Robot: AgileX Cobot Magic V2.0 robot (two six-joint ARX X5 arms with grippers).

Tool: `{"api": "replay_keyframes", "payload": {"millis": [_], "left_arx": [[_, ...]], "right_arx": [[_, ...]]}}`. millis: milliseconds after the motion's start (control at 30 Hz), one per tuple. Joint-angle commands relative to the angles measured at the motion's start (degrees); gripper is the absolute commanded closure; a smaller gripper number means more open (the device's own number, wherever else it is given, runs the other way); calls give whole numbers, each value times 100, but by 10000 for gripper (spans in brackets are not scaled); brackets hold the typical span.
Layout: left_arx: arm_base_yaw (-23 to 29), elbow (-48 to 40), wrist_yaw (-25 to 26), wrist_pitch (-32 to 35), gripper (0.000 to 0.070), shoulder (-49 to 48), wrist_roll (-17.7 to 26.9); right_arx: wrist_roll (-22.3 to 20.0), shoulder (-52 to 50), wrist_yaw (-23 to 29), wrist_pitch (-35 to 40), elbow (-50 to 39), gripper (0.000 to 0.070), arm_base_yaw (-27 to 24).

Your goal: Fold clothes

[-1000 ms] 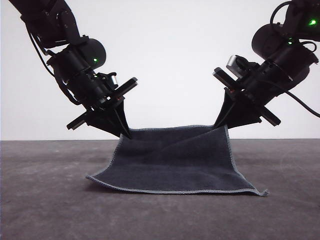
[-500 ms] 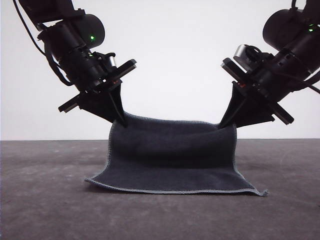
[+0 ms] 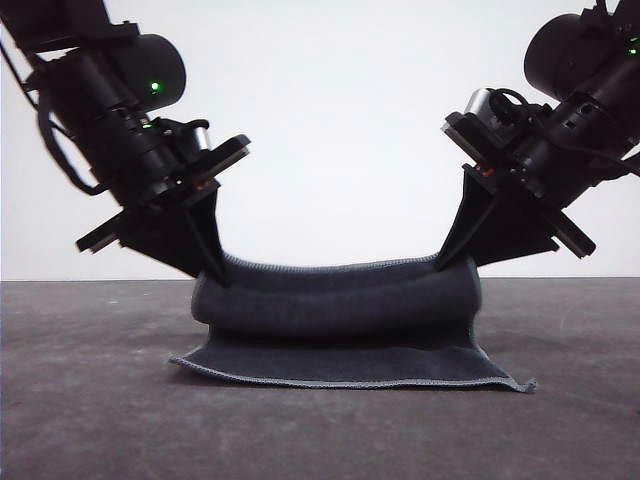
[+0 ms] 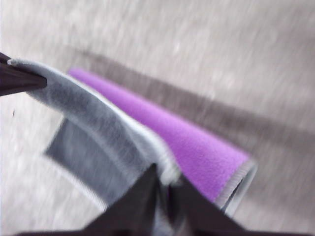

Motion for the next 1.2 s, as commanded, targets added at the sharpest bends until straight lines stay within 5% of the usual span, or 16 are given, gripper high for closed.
{"api": "replay_keyframes", "payload": {"millis": [0,67,167,267,667,800,1167], "left_arx": [[-35,-40,33,61,666,-73,-28],[-43,-171,160,-5,591,-217,-25],[-56,-342,293,-191,369,-472,-26],[-68,-414,314,-427,267,-803,-24],[-67,-426,264,-1205,264,-3021,-95],[-67,-470,-247,-1230,264,-3810,-120],[-54,-2009,-1284,-763,265,-5626,-177]], "right_arx": [[-87,-48,65,-115,0,567,75],[-87,-219,241,-254,-36,558,137],[-87,-615,322,-471,-78,534,180],[-94,-1127,307,-798,-78,519,181],[-145,-3021,331,-2295,-78,519,175],[-175,-3326,335,-2613,-79,519,175],[-490,-3958,948,-2103,-356,519,175]]}}
